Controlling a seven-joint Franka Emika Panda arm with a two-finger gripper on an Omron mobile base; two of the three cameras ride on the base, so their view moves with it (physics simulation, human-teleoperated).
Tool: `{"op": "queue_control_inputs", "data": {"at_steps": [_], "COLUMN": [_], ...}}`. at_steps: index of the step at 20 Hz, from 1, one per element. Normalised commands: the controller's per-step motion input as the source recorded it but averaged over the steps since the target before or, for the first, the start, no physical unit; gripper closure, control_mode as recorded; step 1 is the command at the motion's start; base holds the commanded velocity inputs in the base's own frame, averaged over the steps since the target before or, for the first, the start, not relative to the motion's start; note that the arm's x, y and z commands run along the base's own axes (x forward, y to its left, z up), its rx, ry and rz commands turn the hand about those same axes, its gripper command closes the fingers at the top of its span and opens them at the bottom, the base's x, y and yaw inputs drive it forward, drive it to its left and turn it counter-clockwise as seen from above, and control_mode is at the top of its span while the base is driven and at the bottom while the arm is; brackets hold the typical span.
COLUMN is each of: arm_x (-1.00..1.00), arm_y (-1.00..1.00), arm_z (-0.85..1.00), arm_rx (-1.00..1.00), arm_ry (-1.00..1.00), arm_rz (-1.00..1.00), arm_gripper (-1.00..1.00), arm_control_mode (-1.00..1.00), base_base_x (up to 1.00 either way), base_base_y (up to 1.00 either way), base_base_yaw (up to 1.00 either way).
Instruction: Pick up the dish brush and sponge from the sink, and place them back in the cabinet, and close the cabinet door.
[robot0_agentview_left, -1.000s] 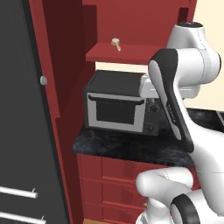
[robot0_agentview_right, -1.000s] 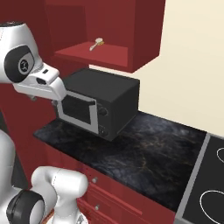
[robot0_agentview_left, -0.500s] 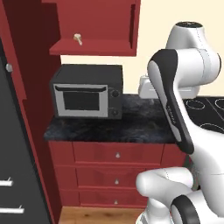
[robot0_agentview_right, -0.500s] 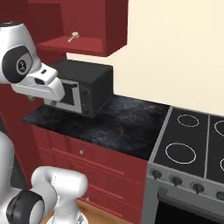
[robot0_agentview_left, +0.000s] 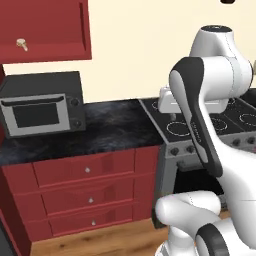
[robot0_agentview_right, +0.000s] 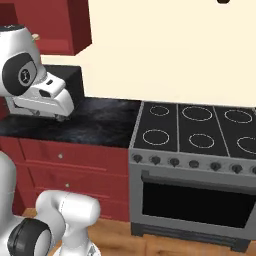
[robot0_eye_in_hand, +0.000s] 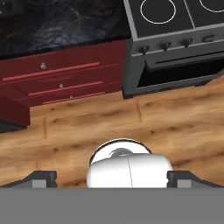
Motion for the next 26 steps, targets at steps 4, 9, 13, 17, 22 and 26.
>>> {"op": "queue_control_inputs", "data": {"at_steps": [4, 9, 13, 17, 22, 26], "arm_x": [0.00, 0.00, 0.00, 0.00, 0.00, 0.00], "arm_y": [0.00, 0.00, 0.00, 0.00, 0.00, 0.00], "arm_z": [0.00, 0.00, 0.00, 0.00, 0.00, 0.00], "arm_rx": [0.00, 0.00, 0.00, 0.00, 0.00, 0.00], "arm_ry": [0.00, 0.00, 0.00, 0.00, 0.00, 0.00], "arm_rz": [0.00, 0.00, 0.00, 0.00, 0.00, 0.00], "arm_gripper": [-1.00, -1.00, -1.00, -1.00, -1.00, -1.00], "arm_control_mode": [1.00, 1.00, 1.00, 1.00, 1.00, 1.00], "base_base_x": [-0.51, -0.32, -0.19, -0.03, 0.00, 0.00], "base_base_y": [-0.38, -0.41, -0.44, -0.37, -0.34, -0.36], "base_base_yaw": [-0.53, -0.58, -0.59, -0.61, -0.61, -0.61]}}
